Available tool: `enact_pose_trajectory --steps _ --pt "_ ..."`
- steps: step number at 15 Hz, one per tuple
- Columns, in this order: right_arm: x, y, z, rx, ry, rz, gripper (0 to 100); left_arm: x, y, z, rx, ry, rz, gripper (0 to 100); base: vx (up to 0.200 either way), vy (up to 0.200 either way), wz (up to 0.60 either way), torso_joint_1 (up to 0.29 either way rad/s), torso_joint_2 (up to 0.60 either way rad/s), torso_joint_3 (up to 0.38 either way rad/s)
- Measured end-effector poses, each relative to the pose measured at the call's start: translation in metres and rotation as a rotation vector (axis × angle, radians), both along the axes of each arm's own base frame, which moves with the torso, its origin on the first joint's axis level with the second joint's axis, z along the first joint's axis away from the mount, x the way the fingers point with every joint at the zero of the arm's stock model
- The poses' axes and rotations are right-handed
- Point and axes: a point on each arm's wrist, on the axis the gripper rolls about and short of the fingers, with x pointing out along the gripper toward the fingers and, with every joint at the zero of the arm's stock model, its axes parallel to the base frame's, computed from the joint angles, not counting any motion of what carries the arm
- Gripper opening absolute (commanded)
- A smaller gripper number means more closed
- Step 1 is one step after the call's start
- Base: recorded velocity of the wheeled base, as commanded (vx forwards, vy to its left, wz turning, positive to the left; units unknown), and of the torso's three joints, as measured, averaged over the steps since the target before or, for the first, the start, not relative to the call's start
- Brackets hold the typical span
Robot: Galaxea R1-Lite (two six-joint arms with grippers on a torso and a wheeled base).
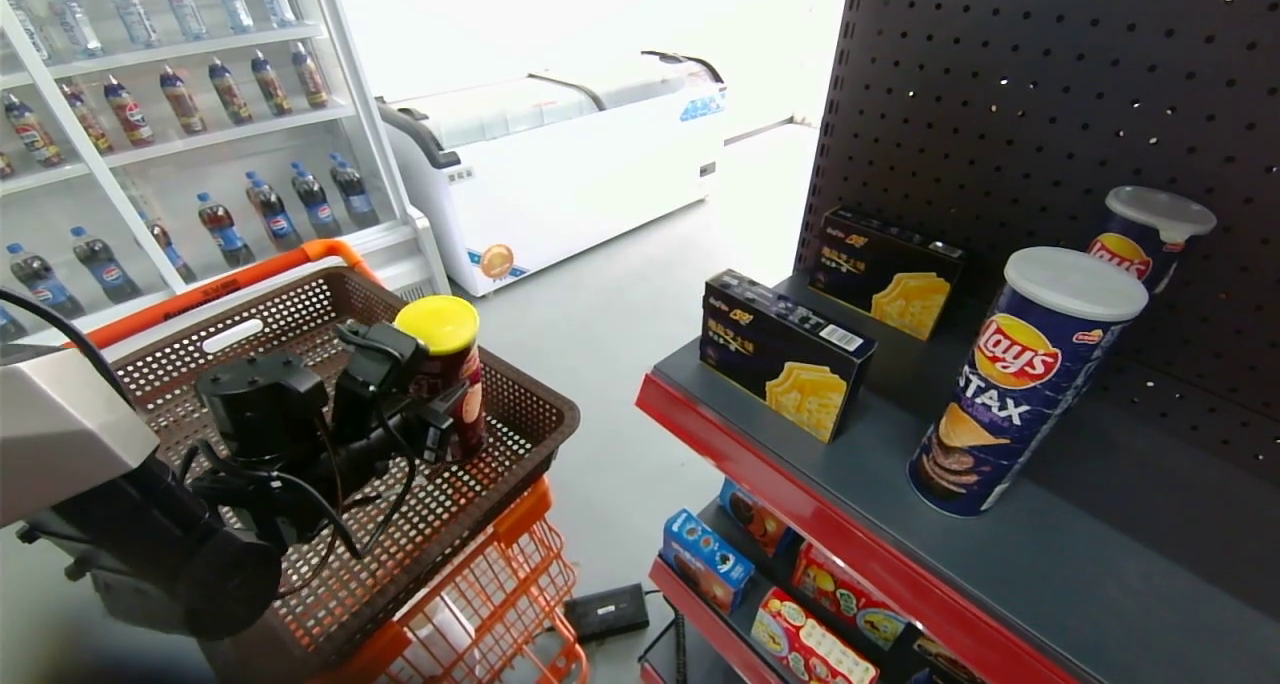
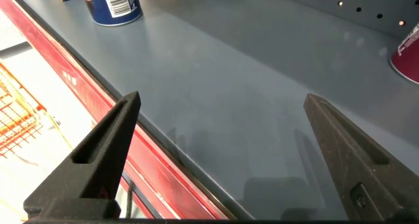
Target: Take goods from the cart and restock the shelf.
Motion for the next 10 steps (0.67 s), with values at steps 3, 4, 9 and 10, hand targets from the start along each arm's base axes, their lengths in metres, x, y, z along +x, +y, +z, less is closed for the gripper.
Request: enact_pose_trajectory --steps 3,4,9,10 --pt "0.000 0.000 0.000 0.000 0.000 0.000 100 0.002 -0.001 0.014 -0.023 0.061 -0.004 0 0.000 0.000 0.00 0.000 0.00 0.000" --pt "0.000 0.000 0.000 0.000 0.000 0.000 100 0.000 -0.001 0.023 -0.041 0.076 -0.004 0 0.000 0.000 0.00 0.000 0.00 0.000" --pt "0.000 0.000 0.000 0.000 0.000 0.000 100 -0.025 -0.006 0.072 -0.078 0.076 -0.133 0 0.000 0.000 0.00 0.000 0.00 0.000" --pt "0.000 0.000 0.000 0.000 0.000 0.000 100 -0.030 -0.009 0.082 -0.085 0.075 -0.155 0 0.000 0.000 0.00 0.000 0.00 0.000"
